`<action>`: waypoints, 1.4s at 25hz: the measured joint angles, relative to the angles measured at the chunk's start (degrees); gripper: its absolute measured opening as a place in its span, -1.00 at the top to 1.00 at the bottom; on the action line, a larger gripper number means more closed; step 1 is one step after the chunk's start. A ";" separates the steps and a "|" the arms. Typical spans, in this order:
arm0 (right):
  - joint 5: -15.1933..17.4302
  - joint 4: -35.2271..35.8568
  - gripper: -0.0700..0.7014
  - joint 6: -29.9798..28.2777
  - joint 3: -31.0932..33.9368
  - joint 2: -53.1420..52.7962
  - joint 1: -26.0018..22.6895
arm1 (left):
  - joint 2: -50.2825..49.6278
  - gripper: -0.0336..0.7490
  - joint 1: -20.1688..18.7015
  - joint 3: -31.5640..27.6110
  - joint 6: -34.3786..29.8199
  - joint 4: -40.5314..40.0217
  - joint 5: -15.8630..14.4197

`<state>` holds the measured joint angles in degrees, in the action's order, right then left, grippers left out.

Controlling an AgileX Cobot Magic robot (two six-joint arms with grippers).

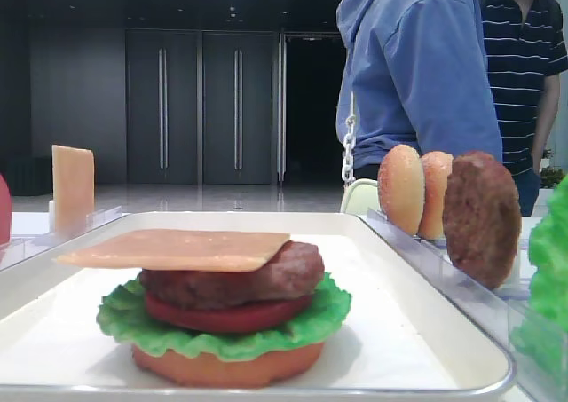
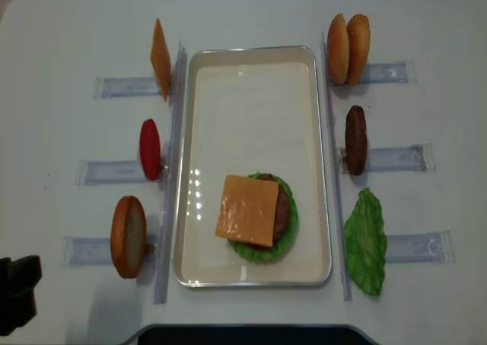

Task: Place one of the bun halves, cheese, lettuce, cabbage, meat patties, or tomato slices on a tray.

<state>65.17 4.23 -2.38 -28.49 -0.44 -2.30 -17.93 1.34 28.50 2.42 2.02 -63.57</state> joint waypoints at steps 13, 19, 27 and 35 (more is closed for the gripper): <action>0.00 0.00 -0.40 0.00 0.00 0.00 0.00 | 11.99 0.09 0.00 -1.51 -0.44 0.11 0.15; 0.00 0.00 -0.40 0.00 0.00 0.00 0.00 | 16.66 0.09 0.00 -1.51 -0.50 0.43 0.04; 0.00 0.00 -0.40 0.00 0.00 0.00 0.00 | 18.80 0.09 0.00 -1.51 -0.67 0.77 -0.02; 0.00 0.00 -0.40 0.00 0.00 0.00 0.00 | 18.80 0.09 0.00 -1.51 -0.85 1.24 -0.02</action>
<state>65.17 4.23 -2.38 -28.49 -0.44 -2.30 0.87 1.34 27.00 1.57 3.27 -63.59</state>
